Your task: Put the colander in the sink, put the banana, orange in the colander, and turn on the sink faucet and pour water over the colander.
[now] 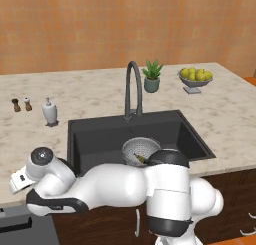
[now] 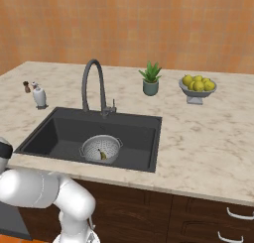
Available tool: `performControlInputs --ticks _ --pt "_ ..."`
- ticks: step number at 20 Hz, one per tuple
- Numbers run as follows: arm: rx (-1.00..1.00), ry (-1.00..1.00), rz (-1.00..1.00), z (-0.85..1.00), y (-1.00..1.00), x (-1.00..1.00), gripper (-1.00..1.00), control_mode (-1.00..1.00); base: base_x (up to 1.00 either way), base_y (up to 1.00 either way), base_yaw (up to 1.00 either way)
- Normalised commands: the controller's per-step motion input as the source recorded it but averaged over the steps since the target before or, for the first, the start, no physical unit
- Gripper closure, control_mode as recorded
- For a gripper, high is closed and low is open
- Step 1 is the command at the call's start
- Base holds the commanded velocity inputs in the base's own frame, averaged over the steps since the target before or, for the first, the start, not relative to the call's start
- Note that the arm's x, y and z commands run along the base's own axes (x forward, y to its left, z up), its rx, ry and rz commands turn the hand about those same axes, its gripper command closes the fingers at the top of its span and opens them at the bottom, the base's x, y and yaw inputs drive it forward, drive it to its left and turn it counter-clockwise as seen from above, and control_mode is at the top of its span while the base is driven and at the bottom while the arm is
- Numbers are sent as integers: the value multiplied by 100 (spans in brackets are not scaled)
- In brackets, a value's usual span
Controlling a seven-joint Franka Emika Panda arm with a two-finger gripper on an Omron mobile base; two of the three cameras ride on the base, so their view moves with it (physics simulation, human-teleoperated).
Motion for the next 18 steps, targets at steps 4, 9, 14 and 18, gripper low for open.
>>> performControlInputs --ticks 4,9,14,18 --pt "0 -6 0 0 0 24 -100 -100 0 0 0" --pt "0 -2 0 0 8 20 -100 -100 0 0 0" --pt "0 0 0 0 27 18 -100 -100 0 0 0" --pt "0 0 0 -2 30 26 -100 -100 0 0 0"
